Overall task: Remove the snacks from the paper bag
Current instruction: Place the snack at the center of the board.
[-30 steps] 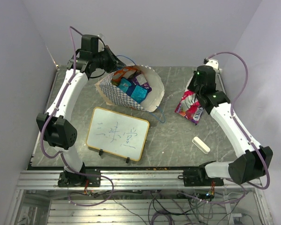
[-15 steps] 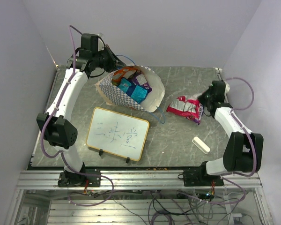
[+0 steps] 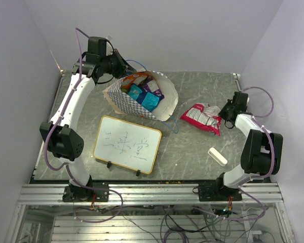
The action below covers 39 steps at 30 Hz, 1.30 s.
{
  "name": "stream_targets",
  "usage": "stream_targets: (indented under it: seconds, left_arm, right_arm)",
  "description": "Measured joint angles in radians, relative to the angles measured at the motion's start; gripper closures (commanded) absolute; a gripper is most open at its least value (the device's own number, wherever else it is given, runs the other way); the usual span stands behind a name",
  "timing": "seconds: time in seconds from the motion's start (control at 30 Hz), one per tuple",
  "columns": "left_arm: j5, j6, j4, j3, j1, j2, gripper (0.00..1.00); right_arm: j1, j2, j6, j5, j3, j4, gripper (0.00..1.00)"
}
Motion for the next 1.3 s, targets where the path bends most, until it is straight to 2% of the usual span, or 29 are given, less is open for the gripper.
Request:
stream_targets:
  seconds: [0.17,0.23,0.4,0.53,0.7,0.9,1.07,1.3]
  left_arm:
    - [0.005,-0.005,0.002,-0.004,0.0,0.0,0.93]
    - [0.009,-0.01,0.003,-0.01,0.0,0.0,0.93]
    - [0.014,-0.012,0.002,-0.013,0.0,0.0,0.93]
    - [0.016,-0.016,0.008,-0.017,0.0,0.0,0.93]
    - [0.027,-0.019,0.021,-0.028,0.0,0.0,0.93]
    - [0.047,-0.02,0.045,-0.033,-0.004,0.0,0.93]
    - [0.056,-0.023,0.075,-0.035,-0.015,-0.001,0.93]
    - [0.06,-0.032,0.085,-0.041,-0.03,-0.002,0.93]
  right_arm:
    - [0.0,0.021,-0.01,-0.003,0.019,0.004,0.97]
    - [0.0,0.042,-0.005,0.015,0.017,0.006,0.91]
    - [-0.001,0.098,0.015,0.085,0.015,-0.034,0.67]
    - [-0.001,0.068,-0.013,0.131,0.052,-0.107,0.57]
    - [-0.002,0.038,-0.029,0.118,0.162,-0.165,0.51]
    - [0.019,-0.056,-0.023,0.052,0.162,-0.196,0.42]
    - [0.042,-0.087,-0.053,0.055,0.164,-0.238,0.37]
    - [0.044,-0.087,-0.097,0.134,0.254,-0.325,0.36]
